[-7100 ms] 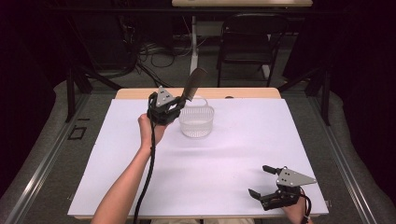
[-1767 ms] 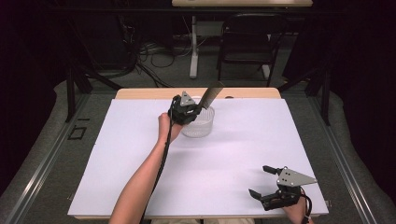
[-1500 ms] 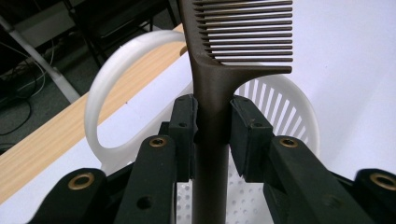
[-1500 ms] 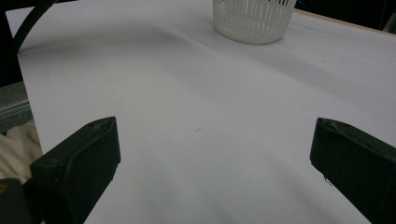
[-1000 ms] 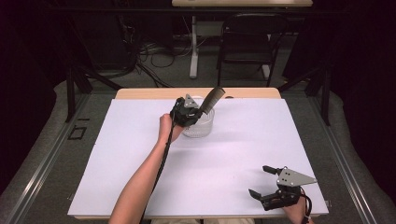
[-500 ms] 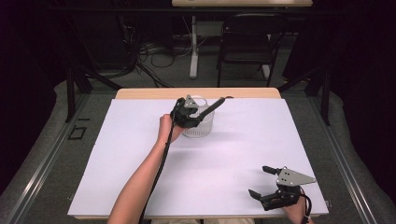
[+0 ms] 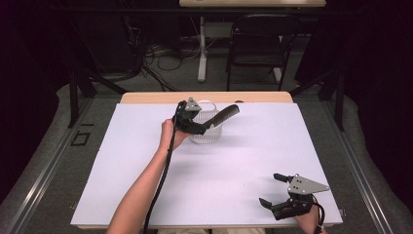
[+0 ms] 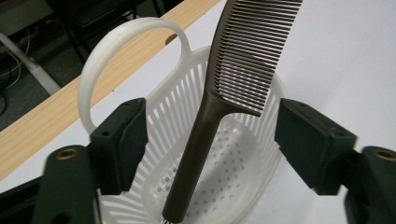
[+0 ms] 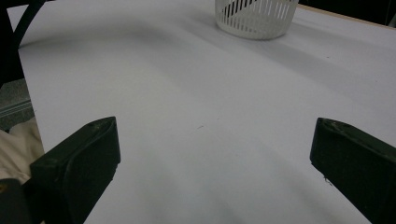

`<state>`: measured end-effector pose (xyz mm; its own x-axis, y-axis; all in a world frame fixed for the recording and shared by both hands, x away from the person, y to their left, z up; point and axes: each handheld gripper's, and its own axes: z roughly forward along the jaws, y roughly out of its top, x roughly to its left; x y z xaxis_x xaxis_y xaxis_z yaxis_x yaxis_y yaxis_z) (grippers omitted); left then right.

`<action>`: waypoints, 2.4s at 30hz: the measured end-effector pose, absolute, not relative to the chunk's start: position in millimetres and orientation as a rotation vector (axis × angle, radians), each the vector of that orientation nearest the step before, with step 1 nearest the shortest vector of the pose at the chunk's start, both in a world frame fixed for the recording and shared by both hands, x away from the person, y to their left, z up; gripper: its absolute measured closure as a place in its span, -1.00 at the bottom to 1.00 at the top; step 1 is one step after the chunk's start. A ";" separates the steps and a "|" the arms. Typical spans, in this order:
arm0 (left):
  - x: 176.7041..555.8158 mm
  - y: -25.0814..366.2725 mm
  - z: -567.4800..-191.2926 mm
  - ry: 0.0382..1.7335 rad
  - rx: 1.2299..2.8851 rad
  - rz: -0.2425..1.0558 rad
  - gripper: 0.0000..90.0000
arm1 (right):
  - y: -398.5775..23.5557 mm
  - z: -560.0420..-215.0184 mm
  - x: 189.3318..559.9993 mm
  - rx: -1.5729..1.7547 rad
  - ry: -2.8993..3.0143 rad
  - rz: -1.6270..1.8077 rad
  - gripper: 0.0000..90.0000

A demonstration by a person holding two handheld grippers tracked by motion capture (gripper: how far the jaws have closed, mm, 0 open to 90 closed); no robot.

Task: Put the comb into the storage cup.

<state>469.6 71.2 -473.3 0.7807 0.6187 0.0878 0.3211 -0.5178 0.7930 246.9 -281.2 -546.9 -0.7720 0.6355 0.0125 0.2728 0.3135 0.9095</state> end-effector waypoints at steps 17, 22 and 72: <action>451.3 82.0 -462.6 0.726 2.200 0.481 -0.83 | -279.9 -547.2 247.3 0.812 2.247 1.442 -0.97; 442.7 90.5 -460.4 0.744 2.216 0.484 -0.93 | -280.8 -547.0 246.2 0.816 2.245 1.440 -0.97; 331.2 160.1 -513.3 0.870 2.085 0.504 -1.00 | -279.0 -546.8 245.2 0.815 2.254 1.440 -0.97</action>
